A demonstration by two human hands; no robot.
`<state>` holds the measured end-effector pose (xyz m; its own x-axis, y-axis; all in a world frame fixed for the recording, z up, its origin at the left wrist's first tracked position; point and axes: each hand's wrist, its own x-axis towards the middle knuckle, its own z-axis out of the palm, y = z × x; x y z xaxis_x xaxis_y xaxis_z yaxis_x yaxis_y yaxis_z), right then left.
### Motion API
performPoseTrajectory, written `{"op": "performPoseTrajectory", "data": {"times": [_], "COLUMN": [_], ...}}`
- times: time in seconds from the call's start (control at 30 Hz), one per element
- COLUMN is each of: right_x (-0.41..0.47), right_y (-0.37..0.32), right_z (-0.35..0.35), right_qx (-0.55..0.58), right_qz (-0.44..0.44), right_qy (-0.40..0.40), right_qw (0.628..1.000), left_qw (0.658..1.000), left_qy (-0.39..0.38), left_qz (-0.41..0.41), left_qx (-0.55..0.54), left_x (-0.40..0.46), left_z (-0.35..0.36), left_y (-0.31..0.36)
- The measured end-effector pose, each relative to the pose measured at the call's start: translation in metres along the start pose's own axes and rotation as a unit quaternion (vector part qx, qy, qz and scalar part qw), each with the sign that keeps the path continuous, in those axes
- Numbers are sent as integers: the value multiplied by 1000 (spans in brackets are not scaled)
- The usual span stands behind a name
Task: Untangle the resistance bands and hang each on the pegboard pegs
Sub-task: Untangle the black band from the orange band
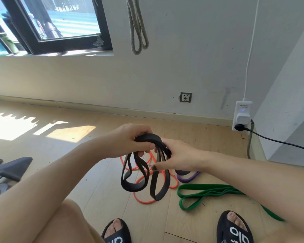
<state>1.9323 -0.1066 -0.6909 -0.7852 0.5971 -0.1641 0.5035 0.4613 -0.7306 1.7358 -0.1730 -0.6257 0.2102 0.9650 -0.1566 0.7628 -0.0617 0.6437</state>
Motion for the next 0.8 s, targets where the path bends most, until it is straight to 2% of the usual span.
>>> {"op": "performPoseTrajectory", "data": {"times": [0.13, 0.3, 0.6, 0.8], "right_x": [4, 3, 2, -8], "right_y": [4, 3, 11, 32], "right_z": [6, 4, -17, -48], "right_qx": [11, 33, -5, -126], "right_qz": [15, 26, 28, 70], "right_qy": [41, 45, 62, 13], "right_qw": [999, 998, 998, 989], "left_qw": [999, 999, 998, 976], "left_qy": [5, 14, -8, -73], "left_qz": [-3, -2, -24, -26], "left_qx": [-32, -34, 55, 203], "left_x": [-1, 1, 10, 36], "left_z": [-1, -2, 4, 30], "left_y": [-3, -6, -17, -32]}}
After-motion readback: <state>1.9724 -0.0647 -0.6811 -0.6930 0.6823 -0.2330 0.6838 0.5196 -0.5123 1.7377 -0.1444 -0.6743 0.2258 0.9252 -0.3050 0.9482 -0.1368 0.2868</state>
